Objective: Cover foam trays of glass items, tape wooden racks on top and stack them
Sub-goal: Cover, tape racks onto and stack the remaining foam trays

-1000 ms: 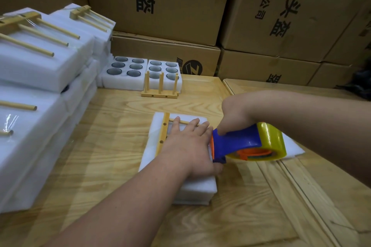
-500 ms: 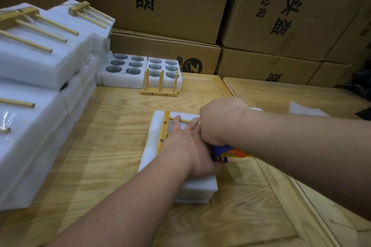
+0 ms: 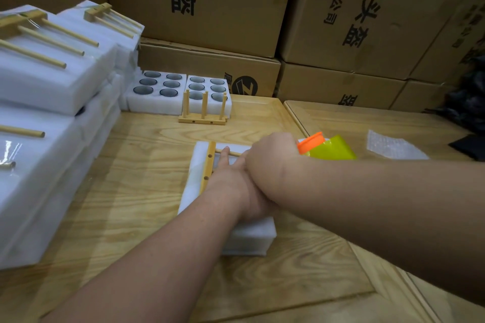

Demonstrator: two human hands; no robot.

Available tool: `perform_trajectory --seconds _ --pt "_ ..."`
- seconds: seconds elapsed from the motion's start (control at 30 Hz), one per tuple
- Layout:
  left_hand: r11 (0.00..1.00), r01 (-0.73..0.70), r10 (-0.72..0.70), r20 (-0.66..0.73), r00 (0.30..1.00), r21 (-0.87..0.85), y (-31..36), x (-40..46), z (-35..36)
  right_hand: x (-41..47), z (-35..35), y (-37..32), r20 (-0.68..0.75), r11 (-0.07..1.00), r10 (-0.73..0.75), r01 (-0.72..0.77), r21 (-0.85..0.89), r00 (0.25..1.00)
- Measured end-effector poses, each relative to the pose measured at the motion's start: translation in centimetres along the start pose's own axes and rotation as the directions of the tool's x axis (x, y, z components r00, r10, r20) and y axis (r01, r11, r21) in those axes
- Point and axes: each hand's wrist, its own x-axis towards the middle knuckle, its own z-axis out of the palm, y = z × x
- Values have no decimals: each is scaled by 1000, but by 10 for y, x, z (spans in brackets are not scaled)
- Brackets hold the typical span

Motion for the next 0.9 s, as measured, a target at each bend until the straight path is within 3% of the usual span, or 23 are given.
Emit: perform_trajectory --seconds 0.03,0.13,0.2,0.4,0.53,0.6,0.7,0.77,0.9 --pt "1000 -6 6 0 1000 -5 1 0 0 0 7 3 11 1000 9 -9 0 1000" --pt "999 -1 -1 -47 999 -43 0 0 3 -2 19 20 -262 989 71 -102 -108 963" --pt "998 11 -15 -61 998 -59 0 0 5 -1 21 36 -341 975 143 -191 -111 929" --pt "998 13 -20 -103 995 -69 -1 3 10 -8 45 89 -531 927 371 -267 264 762" --pt "993 -28 8 -163 987 -119 0 1 13 -50 110 95 -639 829 491 -94 551 592" --pt "987 -98 62 -265 962 -126 1 -3 13 -72 147 86 -693 805 507 6 593 512" --pt "978 -207 176 -401 899 -34 5 -9 14 -90 192 74 -753 824 520 -5 566 403" --pt "970 -243 231 -407 884 22 7 -10 14 -94 217 70 -765 846 498 -35 532 409" --pt "946 -254 300 -244 922 203 11 -10 6 -95 252 66 -753 859 497 -118 499 430"
